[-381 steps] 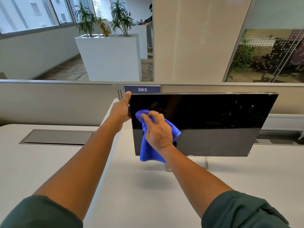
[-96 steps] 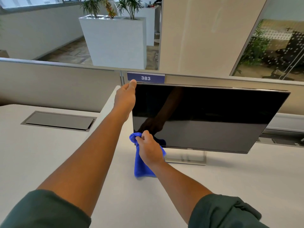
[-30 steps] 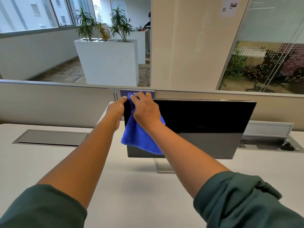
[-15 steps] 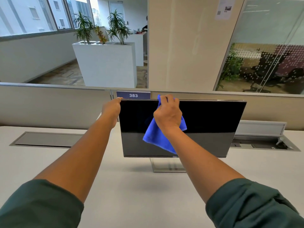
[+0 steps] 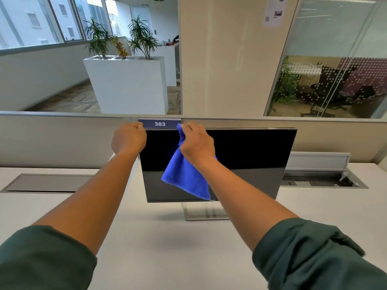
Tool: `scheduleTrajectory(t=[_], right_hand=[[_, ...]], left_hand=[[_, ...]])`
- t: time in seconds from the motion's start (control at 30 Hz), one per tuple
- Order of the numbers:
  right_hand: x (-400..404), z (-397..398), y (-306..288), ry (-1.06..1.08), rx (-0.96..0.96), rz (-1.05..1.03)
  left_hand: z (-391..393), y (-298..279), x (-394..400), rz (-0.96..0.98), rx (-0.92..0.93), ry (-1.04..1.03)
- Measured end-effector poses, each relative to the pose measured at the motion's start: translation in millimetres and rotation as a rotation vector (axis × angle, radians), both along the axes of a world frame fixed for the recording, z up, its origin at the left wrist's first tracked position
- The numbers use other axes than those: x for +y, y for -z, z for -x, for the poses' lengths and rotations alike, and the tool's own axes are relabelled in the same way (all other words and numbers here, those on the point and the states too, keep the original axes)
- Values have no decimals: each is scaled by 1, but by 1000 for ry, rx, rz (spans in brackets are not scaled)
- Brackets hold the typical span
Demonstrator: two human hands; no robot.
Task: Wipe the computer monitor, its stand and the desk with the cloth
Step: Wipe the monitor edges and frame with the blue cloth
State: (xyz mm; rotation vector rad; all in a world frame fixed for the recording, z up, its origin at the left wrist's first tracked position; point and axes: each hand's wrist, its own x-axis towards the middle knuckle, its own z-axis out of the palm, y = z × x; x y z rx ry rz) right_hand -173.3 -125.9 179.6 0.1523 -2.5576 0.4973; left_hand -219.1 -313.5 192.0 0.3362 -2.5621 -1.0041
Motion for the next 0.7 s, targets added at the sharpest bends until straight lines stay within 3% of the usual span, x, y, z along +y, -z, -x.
scheduleTrajectory(t=[0.4,0.6,0.7], right_hand=[[145,-31,6,290,5,38],[130,-29,-2,355,-33,91],[115,-30,-6,290,-52,92]], left_hand=[[-19,-9,40,279,91,87],[-34,-4,81,366,124,313],[-34,-4,100,396,134,391]])
